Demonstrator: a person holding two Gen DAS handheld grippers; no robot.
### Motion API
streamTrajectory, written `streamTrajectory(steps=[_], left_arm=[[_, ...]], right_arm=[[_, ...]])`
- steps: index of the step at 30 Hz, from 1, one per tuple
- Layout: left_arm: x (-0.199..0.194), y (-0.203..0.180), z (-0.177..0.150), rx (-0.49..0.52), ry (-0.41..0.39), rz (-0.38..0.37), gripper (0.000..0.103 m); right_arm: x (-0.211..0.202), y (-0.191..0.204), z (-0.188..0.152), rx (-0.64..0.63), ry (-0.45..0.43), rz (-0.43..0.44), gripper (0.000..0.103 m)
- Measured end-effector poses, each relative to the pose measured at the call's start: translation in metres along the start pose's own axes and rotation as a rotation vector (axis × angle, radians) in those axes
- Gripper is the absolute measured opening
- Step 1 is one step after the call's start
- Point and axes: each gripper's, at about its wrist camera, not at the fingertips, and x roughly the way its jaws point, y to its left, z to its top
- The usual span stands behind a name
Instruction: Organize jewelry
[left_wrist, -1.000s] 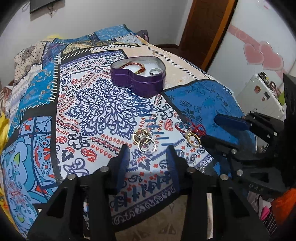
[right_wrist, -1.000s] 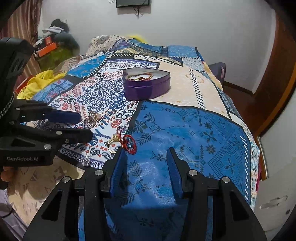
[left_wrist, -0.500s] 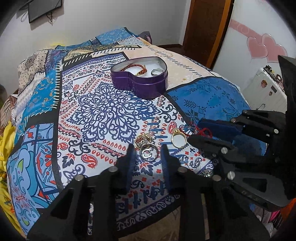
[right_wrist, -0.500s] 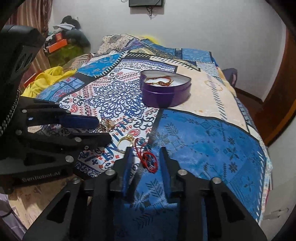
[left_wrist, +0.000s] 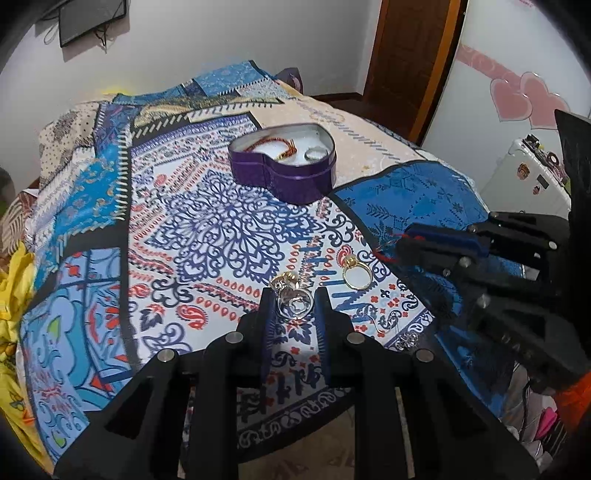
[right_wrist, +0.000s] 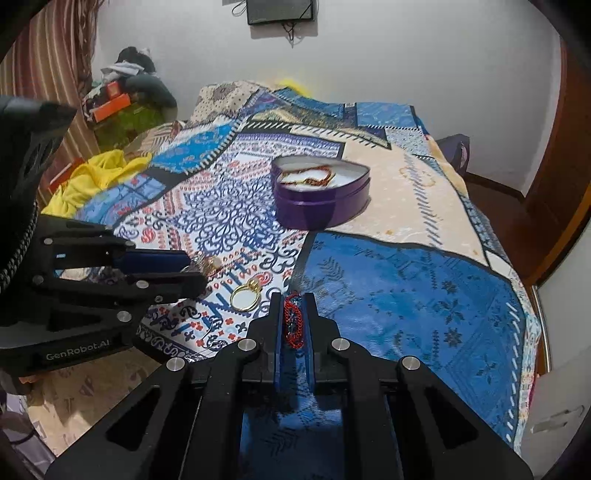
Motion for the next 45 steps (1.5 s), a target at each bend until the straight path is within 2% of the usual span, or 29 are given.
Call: streamTrajectory(steps=[13, 23, 36, 45], left_arm=[[-0.039, -0.008, 0.012, 0.038, -0.111, -0.005, 0.020], [-0.060, 0.000, 0.032, 0.017, -0.189, -0.001, 0.020], [-0.072, 0.012, 0.065, 0.003, -0.277, 0.008, 0.020], [-0.064, 0.021, 0.082, -0.019, -0.303, 0.005, 0.020]], right_arm=[[-0.022, -0.004, 0.018, 0.017, -0.083, -0.024, 0.008], [-0.036, -0.015, 0.043, 0.033, -0.159, -0.046, 0.008], [-0.042, -0.019, 0.077, 0.020, -0.242, -0.042, 0.008], [-0.030, -0.020, 0.091, 0.021, -0.254, -0.033, 0.008]])
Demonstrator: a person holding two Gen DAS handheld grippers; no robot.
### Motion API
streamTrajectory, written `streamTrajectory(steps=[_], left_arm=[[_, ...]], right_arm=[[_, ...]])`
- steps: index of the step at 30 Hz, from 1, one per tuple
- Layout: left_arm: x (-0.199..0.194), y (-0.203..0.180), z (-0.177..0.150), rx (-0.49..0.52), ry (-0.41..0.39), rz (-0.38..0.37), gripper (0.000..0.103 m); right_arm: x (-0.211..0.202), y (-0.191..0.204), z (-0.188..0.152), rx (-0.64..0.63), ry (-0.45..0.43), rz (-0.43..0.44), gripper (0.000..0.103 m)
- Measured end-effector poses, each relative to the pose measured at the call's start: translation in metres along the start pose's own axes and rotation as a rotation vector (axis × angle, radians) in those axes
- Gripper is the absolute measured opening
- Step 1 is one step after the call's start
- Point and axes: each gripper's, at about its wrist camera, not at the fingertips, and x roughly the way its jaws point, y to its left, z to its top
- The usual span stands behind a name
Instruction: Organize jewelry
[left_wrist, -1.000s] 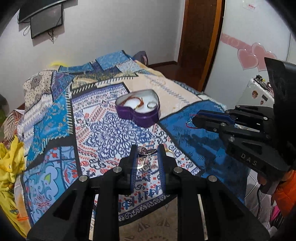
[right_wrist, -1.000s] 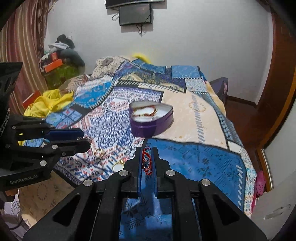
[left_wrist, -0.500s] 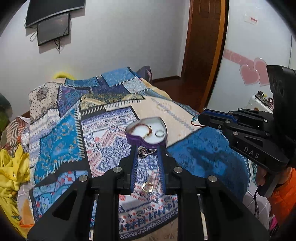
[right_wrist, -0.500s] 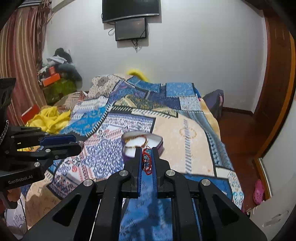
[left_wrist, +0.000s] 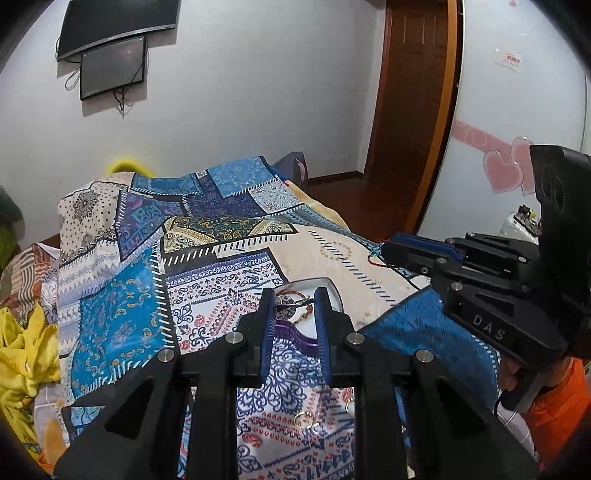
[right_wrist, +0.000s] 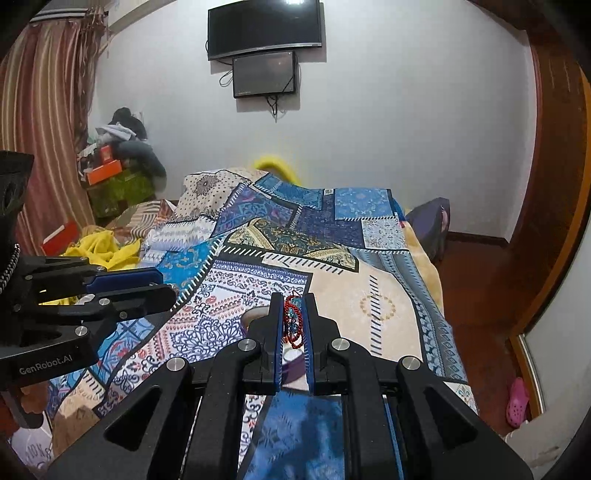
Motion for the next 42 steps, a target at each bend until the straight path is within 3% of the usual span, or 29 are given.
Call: streamTrajectory(steps=[14, 22, 42], left_arm=[[0.054, 0.017, 0.005, -0.073, 0.078, -0.036, 0.020], [0.081, 0.014, 0.007, -0.064, 0.117, -0.044, 0.020], [0.124, 0.020, 0.002, -0.118, 0.213, -0.082, 0.020]], right_arm=[[0.047, -0.010, -0.001, 0.036, 0.088, 0.056, 0.008], [0.078, -0.019, -0.009, 0.062, 0.167, 0.088, 0.008], [0.103, -0.035, -0.018, 0.066, 0.284, 0.099, 0.008]])
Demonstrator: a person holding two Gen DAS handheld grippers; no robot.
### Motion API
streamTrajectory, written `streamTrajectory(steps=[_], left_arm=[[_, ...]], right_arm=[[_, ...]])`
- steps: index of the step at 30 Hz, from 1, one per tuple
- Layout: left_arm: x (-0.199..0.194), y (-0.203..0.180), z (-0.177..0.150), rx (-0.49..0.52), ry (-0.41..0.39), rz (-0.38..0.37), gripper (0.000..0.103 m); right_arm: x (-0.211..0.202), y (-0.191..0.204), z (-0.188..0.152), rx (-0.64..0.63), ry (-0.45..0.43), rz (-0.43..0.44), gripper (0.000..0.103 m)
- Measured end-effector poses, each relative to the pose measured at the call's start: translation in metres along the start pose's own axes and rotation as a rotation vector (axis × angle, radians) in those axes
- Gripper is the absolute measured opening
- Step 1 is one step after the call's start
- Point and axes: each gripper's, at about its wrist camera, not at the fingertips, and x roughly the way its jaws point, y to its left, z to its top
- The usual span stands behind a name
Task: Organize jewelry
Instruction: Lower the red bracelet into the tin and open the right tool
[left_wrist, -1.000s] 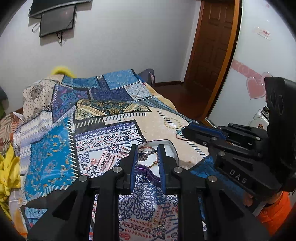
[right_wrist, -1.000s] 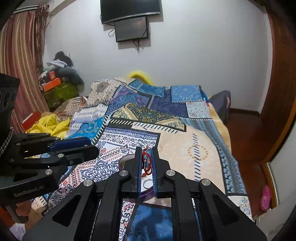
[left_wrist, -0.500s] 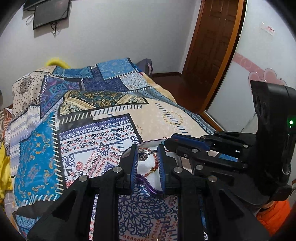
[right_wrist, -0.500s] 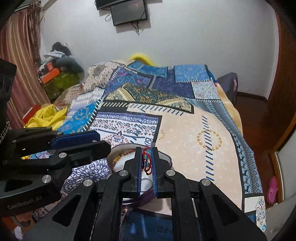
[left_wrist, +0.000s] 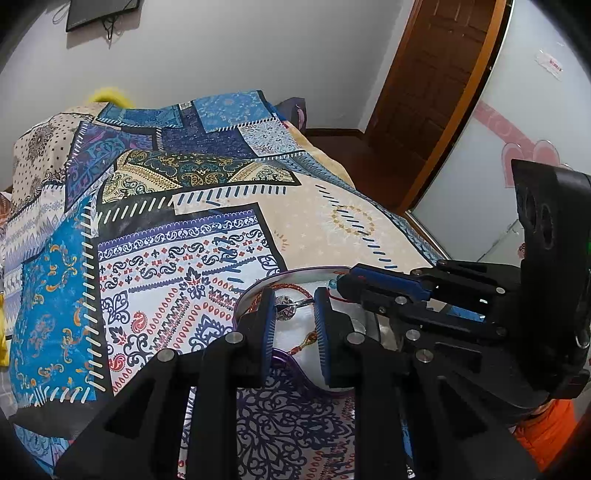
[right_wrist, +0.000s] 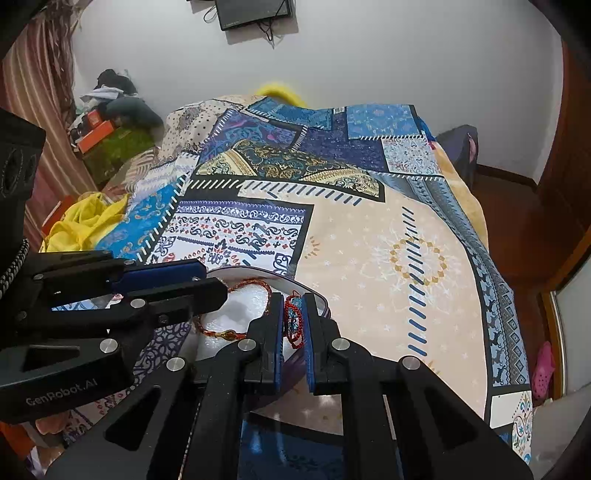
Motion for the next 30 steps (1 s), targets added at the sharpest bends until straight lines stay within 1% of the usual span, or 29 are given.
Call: streamTrajectory(steps=[5, 12, 20, 22, 24, 26, 28, 30], left_arm=[[-0.004, -0.002, 0.001, 0.014, -0.010, 0.007, 0.020], [-0.026, -0.002, 0.000, 0.044, -0.052, 0.056, 0.020], [-0.055, -0.003, -0.009, 0.077, -0.076, 0.104, 0.021], [-0.063, -0.003, -0.012, 0.079, -0.080, 0.109, 0.023], [-0.071, -0.003, -0.015, 0.076, -0.089, 0.115, 0.030], [-0.079, -0.003, -0.019, 0.076, -0.101, 0.119, 0.032], [-0.088, -0.003, -0.023, 0.076, -0.112, 0.122, 0.033], [-0.097, -0.003, -0.028, 0.069, -0.122, 0.121, 0.037]], right_arm=[[0.001, 0.000, 0.000, 0.005, 0.010, 0.009, 0.008], [-0.001, 0.005, -0.001, -0.013, 0.039, 0.010, 0.009], [-0.017, 0.015, -0.003, -0.039, 0.019, -0.024, 0.012], [-0.025, 0.017, -0.003, -0.045, 0.002, -0.035, 0.012], [-0.034, 0.019, -0.004, -0.043, -0.017, -0.041, 0.013], [-0.043, 0.021, -0.005, -0.040, -0.035, -0.044, 0.017], [-0.052, 0.024, -0.007, -0.038, -0.056, -0.055, 0.029], [-0.062, 0.026, -0.010, -0.035, -0.082, -0.072, 0.037]])
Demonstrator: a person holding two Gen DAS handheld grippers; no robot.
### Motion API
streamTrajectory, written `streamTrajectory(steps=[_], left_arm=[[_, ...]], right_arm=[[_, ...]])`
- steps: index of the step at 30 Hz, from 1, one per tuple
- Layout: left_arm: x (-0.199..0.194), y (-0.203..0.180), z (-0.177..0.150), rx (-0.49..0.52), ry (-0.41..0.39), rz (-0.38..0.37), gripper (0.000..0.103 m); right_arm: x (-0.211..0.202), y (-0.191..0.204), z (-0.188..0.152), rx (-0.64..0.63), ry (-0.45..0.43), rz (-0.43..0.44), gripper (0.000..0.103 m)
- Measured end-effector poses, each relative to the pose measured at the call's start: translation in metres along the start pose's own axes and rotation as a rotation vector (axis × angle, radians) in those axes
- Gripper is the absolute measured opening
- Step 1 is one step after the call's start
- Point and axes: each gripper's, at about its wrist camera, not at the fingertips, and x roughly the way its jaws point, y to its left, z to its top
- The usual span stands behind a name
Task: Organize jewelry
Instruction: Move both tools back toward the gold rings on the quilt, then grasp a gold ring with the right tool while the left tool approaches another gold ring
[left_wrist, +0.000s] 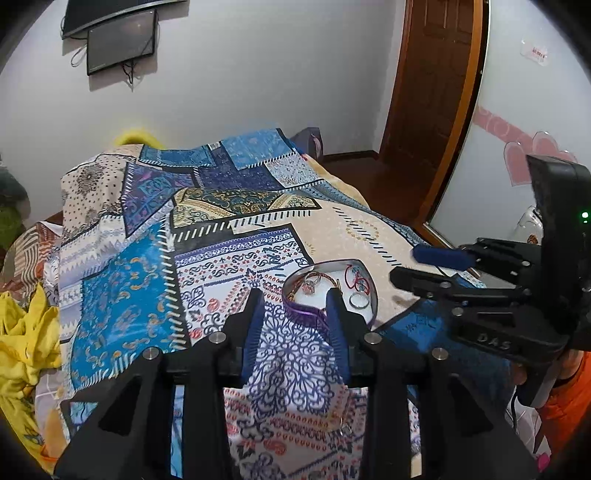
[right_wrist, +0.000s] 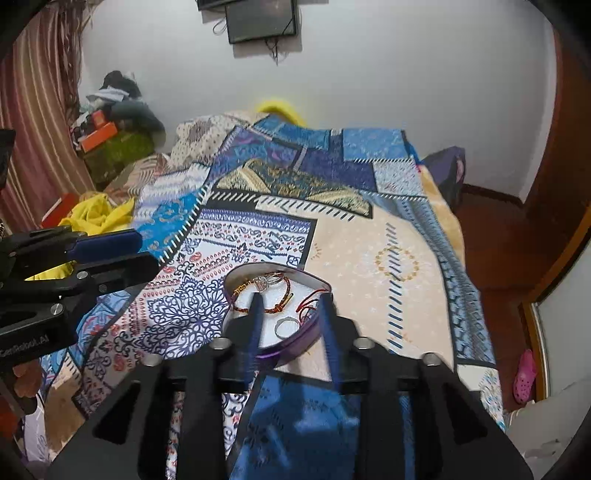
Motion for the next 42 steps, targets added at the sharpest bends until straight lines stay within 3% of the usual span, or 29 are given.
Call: streamTrajectory(steps=[6, 18, 34, 42], left_arm=[[-0.018, 0.003, -0.013, -0.021, 0.000, -0.010, 0.040], [-0.033, -0.001, -0.051, 0.003, 0.066, -0.015, 0.040], [-0.024, -0.006, -0.088, -0.002, 0.134, -0.036, 0.040], [-0.013, -0.005, -0.095, 0.020, 0.170, -0.027, 0.037]], right_arm=[[-0.022, 0.004, -0.010, 0.018, -0.029, -0.013, 0.041], [-0.027, 0.022, -0.047, 0.012, 0.006, -0.012, 0.041], [0.007, 0.046, -0.086, -0.050, 0.146, 0.053, 0.041], [0.015, 0.063, -0.091, -0.151, 0.154, 0.057, 0.041]])
